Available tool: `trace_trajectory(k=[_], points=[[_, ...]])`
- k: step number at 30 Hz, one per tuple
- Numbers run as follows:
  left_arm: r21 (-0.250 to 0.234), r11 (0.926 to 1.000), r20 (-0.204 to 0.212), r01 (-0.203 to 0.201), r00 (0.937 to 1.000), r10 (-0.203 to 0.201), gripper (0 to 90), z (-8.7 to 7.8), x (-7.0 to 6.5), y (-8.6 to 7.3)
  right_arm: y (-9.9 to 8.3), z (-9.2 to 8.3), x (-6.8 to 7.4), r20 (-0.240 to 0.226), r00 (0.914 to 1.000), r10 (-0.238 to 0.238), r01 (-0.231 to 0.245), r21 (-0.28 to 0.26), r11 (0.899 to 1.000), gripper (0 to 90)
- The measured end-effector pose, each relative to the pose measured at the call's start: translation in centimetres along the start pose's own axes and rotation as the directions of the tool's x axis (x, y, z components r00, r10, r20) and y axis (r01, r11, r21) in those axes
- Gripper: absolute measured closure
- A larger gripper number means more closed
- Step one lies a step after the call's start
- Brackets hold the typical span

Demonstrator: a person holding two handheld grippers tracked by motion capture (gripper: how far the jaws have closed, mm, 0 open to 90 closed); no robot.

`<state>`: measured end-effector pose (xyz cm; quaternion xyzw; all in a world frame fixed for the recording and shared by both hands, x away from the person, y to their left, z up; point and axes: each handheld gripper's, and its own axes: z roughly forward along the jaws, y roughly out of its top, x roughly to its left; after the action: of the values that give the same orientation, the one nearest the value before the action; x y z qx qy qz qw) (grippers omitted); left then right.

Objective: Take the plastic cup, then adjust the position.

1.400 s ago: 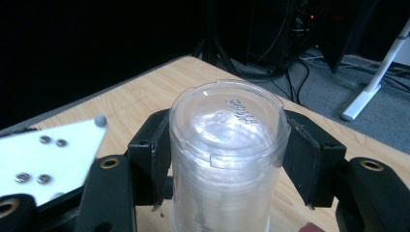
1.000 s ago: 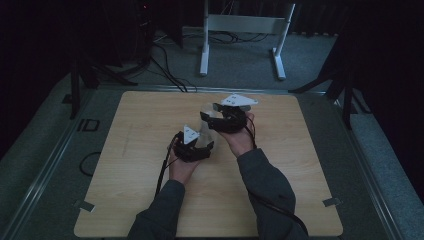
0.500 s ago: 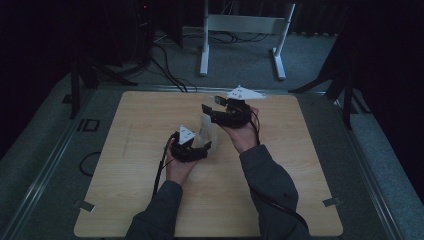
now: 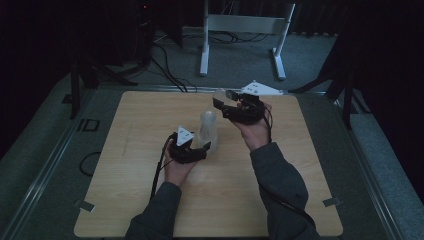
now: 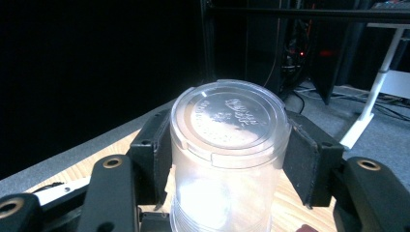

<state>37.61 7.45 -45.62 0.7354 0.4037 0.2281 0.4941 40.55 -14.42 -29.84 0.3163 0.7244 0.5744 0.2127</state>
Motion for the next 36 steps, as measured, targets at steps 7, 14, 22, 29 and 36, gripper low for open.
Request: trace_trajectory(k=[7, 14, 22, 29, 36], points=[[0.001, 1.0, 0.006, 0.005, 1.0, -0.005, 24.3, -0.4, 0.3, -0.1, -0.5, -1.4, -1.0, 0.035, 0.9994, 0.003, -0.003, 0.009, 1.0, 40.4], [-0.01, 0.9999, 0.008, -0.006, 1.0, 0.006, 24.3, -1.1, 0.2, 0.1, -1.8, -3.2, -1.8, 0.069, 0.9975, 0.013, -0.014, 0.016, 1.0, 40.4], [-0.025, 0.9996, 0.011, -0.013, 0.9998, 0.013, 24.4, -1.5, 0.0, 0.2, -3.2, -4.5, -2.6, 0.101, 0.9944, 0.03, -0.033, 0.031, 0.999, 40.4], [-0.033, 0.9992, 0.024, -0.023, 0.9994, 0.023, 24.6, -1.8, -0.5, 0.2, -4.7, -5.1, -2.8, 0.112, 0.9934, 0.027, -0.033, 0.052, 0.998, 40.4], [-0.058, 0.9983, 0.047, -0.004, 0.9989, 0.007, 24.9, -2.4, -0.7, 0.4, -6.4, -5.9, -3.2, 0.134, 0.9897, 0.051, -0.061, 0.072, 0.996, 40.5]])
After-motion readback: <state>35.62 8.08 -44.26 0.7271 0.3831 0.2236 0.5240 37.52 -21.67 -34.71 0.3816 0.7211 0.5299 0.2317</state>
